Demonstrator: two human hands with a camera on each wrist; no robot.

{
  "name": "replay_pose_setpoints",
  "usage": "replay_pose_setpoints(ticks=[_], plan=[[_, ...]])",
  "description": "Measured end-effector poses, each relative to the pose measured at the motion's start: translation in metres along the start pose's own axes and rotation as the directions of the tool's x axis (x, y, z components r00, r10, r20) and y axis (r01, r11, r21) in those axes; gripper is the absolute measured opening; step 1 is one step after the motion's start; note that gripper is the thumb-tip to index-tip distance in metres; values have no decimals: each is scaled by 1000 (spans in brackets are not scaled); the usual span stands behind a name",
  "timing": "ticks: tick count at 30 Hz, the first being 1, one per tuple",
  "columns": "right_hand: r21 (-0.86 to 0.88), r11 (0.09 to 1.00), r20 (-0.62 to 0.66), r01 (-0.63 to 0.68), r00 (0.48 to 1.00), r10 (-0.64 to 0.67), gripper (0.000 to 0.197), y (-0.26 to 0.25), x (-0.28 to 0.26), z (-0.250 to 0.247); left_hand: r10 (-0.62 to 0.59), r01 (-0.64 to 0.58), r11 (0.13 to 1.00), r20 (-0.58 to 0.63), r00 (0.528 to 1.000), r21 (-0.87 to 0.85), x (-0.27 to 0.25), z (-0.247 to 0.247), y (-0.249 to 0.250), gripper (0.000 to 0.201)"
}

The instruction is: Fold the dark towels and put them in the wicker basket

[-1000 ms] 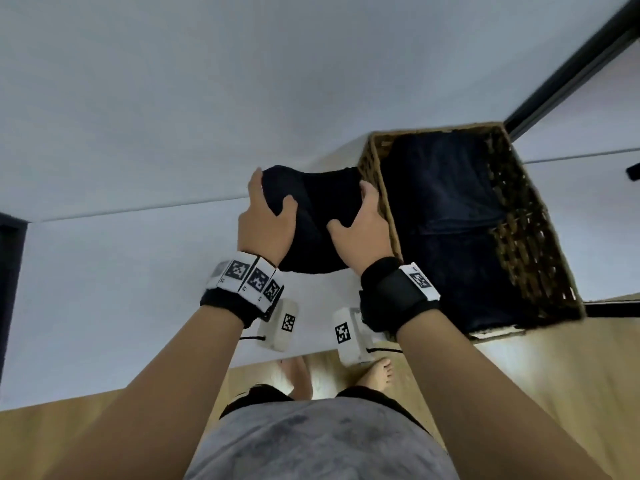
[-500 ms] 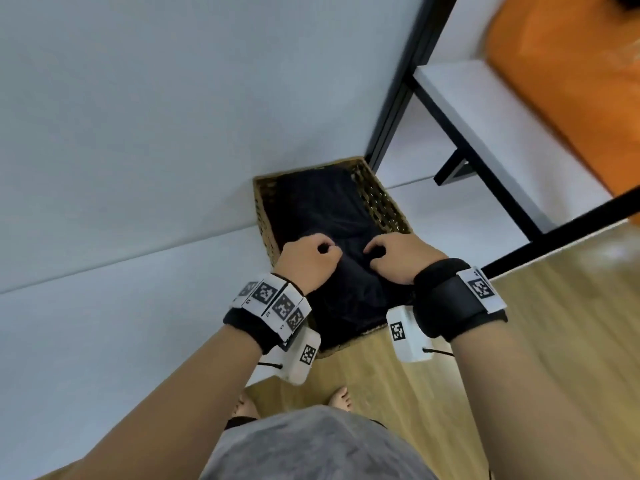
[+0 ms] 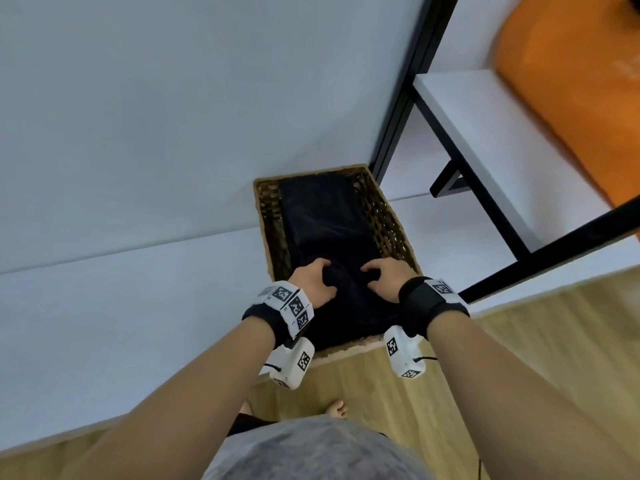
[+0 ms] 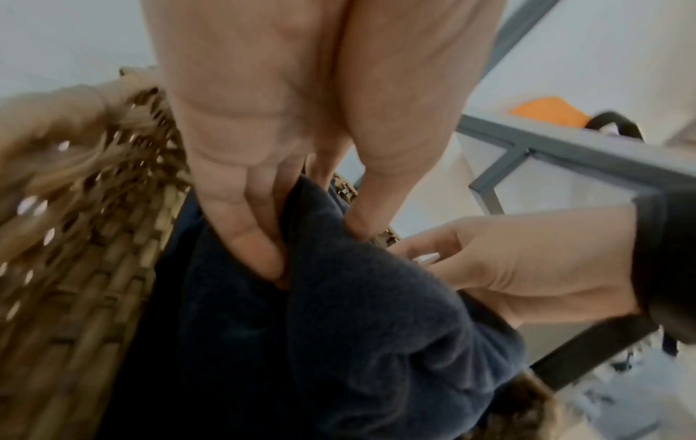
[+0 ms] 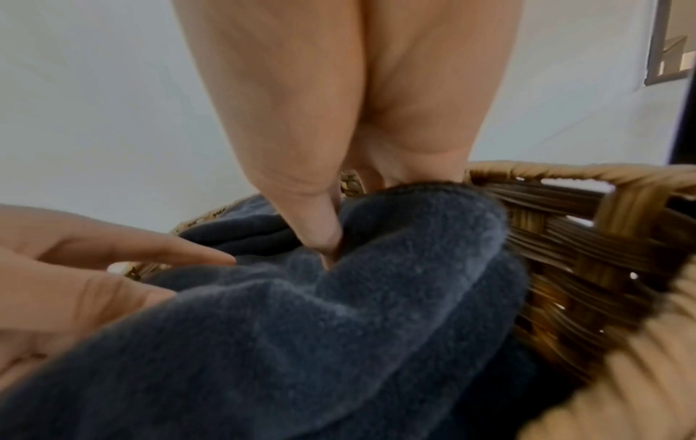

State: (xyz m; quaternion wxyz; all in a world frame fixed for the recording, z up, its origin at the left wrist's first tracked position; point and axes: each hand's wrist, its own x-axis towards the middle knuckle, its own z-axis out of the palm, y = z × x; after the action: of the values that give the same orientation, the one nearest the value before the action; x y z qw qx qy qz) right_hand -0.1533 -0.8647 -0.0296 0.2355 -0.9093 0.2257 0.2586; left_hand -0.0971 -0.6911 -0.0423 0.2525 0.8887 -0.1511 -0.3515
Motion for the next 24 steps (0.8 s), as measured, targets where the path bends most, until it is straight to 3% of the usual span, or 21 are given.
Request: replay_pose_setpoints(ticks=[5,9,12,15,20,24], plan=[[-135,991,36,15,999,-10,48,4,10,-1,-42,32,981,49,998,192,4,7,5,70],[-300,954,-63,-4,998,-16,42,-8,16,-12,-18,-12,905,67,998,425,10,-4,14,68],[-173,985,90,16,996,0,71,-17,17,-10,39,-78,868,90,995,490,15,-10,20,69],[-128,991,273,-40,959,74,98,-14,15,-6,33,-92,874,131,991,477,18,-6,16,84],[-50,996,298,-70,951,81,95,-11,12,-10,-16,-55,892,153,988,448,11,-16,15,96],[-54,998,239,-39,970,51,69,-24,9,-24,-20,-13,913,78,997,409,3,-42,25,79]])
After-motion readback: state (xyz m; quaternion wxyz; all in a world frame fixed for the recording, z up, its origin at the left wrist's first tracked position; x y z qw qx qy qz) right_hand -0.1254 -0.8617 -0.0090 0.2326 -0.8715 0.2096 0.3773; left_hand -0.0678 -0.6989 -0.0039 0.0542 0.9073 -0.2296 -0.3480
